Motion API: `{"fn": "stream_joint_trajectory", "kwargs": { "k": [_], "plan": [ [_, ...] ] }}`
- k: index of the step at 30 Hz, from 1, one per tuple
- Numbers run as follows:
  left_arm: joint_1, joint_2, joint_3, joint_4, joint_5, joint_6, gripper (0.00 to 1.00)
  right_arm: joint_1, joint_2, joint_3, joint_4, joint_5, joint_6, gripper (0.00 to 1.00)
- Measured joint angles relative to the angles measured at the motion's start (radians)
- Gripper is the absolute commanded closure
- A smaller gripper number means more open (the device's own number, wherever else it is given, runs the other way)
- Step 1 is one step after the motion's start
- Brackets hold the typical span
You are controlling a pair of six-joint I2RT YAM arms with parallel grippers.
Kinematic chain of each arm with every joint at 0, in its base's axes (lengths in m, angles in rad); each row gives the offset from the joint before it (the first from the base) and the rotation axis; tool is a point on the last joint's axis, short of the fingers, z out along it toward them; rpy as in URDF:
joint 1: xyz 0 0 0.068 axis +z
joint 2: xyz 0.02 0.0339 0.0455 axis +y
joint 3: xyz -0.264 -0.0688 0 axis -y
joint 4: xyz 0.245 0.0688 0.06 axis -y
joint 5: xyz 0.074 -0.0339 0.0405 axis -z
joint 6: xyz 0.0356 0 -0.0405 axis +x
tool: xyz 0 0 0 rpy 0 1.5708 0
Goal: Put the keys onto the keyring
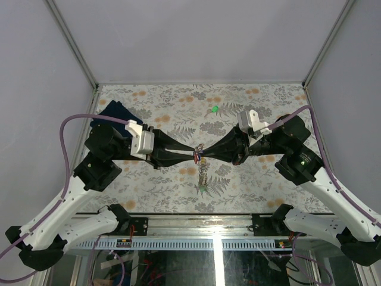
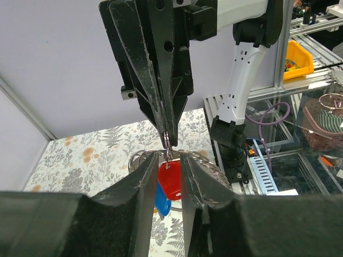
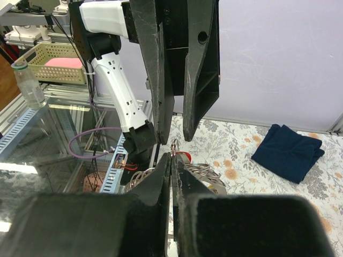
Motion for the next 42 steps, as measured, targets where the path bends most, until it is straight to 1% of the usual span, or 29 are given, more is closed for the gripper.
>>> {"fn": "stream_joint_trajectory", "kwargs": {
  "k": [6,14,16,18,30,42],
  "plan": [
    [0.000,0.009,0.000,0.001,0.003,-0.004,0.80,0.000,0.000,0.000,0.002,0.000,0.004,1.00],
    [0.000,0.016,0.000,0.001,0.005,-0.005,0.88,0.000,0.000,-0.003,0.008,0.000,0.010,1.00],
    [0.000,0.020,0.000,0.001,0.008,-0.006,0.92,0.000,0.000,-0.004,0.011,0.000,0.012,1.00],
    [0.000,0.025,0.000,0.001,0.013,-0.008,1.00,0.000,0.000,-0.006,0.015,0.000,0.014,1.00],
    [0.000,0.026,0.000,-0.002,0.017,-0.007,1.00,0.000,-0.015,-0.040,0.071,0.004,0.040,1.00],
    [0.000,0.023,0.000,-0.002,0.013,0.000,1.00,0.000,-0.035,-0.092,0.211,0.028,0.128,1.00]
  ]
}}
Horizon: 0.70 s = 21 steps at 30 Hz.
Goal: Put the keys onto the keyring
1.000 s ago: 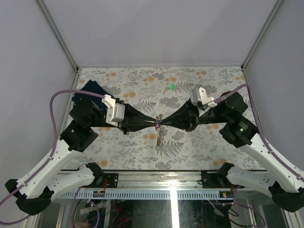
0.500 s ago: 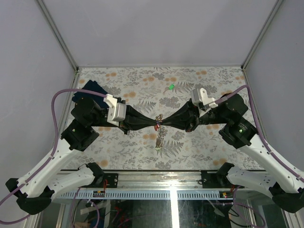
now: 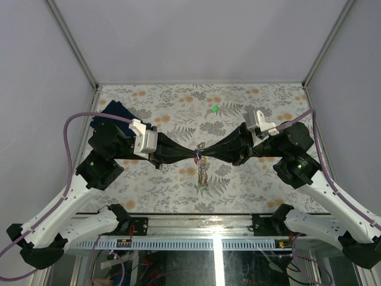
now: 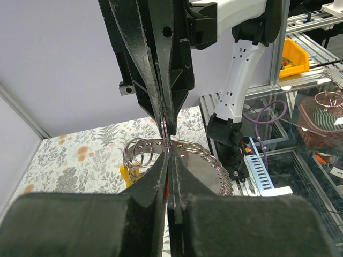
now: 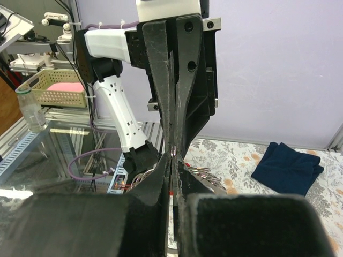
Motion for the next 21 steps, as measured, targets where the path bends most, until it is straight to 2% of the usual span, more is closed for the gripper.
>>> {"fn": "stream_joint_trajectory", "kwargs": {
  "k": [7,12,18,21],
  "plan": [
    [0.000,-0.002,0.000,0.000,-0.012,0.001,1.00,0.000,-0.010,-0.040,0.075,0.040,0.043,1.00],
    [0.000,-0.002,0.000,0.002,-0.023,0.000,0.99,0.000,-0.014,-0.106,0.205,0.087,0.111,1.00],
    [0.000,-0.002,-0.002,0.011,-0.032,-0.009,0.82,0.000,-0.013,-0.147,0.322,0.106,0.180,1.00],
    [0.000,-0.011,-0.017,0.030,-0.039,-0.024,0.78,0.000,-0.013,-0.148,0.349,0.106,0.185,1.00]
  ]
}}
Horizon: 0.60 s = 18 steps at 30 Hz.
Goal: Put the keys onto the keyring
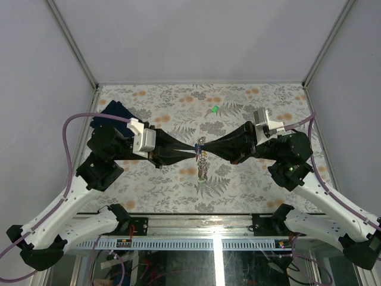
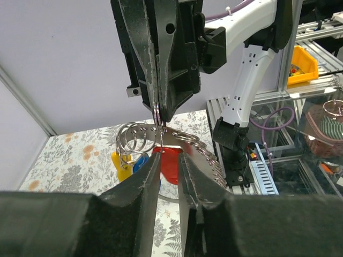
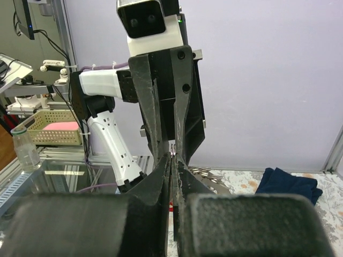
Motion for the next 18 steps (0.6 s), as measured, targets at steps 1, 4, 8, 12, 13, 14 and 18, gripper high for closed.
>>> {"fn": "stream_joint_trajectory", "kwargs": {
  "k": [1,4,8,12,13,14,18],
  "plan": [
    [0.000,-0.006,-0.010,0.011,-0.002,-0.009,0.77,0.000,0.000,0.000,0.005,-0.001,-0.001,1.00],
    [0.000,-0.021,-0.037,0.065,-0.005,-0.047,0.72,0.000,0.000,0.000,0.001,-0.007,-0.010,1.00],
    [0.000,-0.033,-0.080,0.193,-0.012,-0.131,0.69,0.000,0.000,0.000,-0.015,-0.032,-0.025,1.00],
    [0.000,-0.039,-0.122,0.306,-0.026,-0.210,0.67,0.000,0.000,0.003,-0.034,-0.053,-0.043,1.00],
    [0.000,-0.039,-0.127,0.325,-0.029,-0.224,0.67,0.000,0.000,0.003,-0.038,-0.055,-0.046,1.00],
    [0.000,-0.037,-0.129,0.334,-0.030,-0.234,0.67,0.000,0.000,0.003,-0.041,-0.056,-0.048,1.00],
    [0.000,-0.029,-0.129,0.380,-0.032,-0.267,0.67,0.000,0.000,0.008,-0.052,-0.056,-0.056,1.00]
  ]
}}
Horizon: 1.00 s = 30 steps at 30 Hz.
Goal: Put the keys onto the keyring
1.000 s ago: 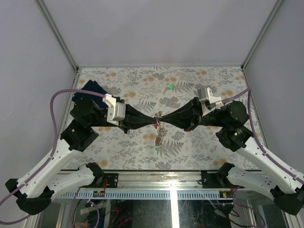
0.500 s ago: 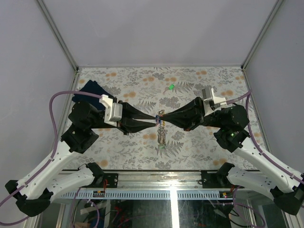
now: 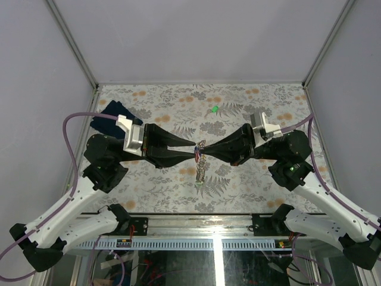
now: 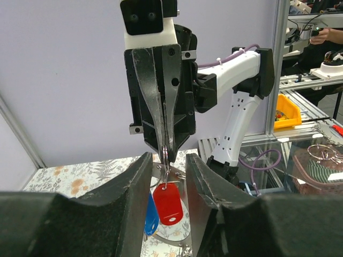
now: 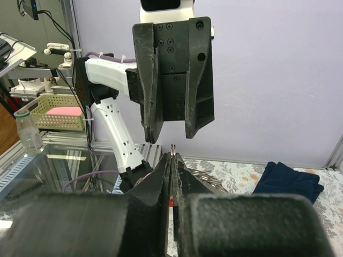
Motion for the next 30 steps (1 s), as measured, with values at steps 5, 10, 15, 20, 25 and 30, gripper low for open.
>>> {"fn": "stream_joint_trajectory", "kwargs": {
  "k": [5,10,15,20,25,30],
  "plan": [
    [0.000,0.027,-0.004,0.042,0.005,-0.034,0.70,0.000,0.000,0.008,-0.003,0.000,-0.005,1.00],
    [0.000,0.050,-0.013,0.056,0.011,-0.052,0.75,0.000,0.000,0.008,-0.005,0.000,-0.008,1.00],
    [0.000,0.056,-0.016,0.060,0.016,-0.060,0.75,0.000,0.000,0.008,-0.005,0.000,-0.008,1.00],
    [0.000,0.056,-0.016,0.061,0.019,-0.060,0.75,0.000,0.000,0.008,-0.005,0.001,-0.009,1.00],
    [-0.001,0.056,-0.016,0.060,0.019,-0.060,0.75,0.000,0.000,0.008,-0.005,0.003,-0.014,1.00],
    [-0.001,0.056,-0.016,0.060,0.019,-0.060,0.84,0.000,-0.002,0.008,-0.006,0.004,-0.018,1.00]
  ]
}}
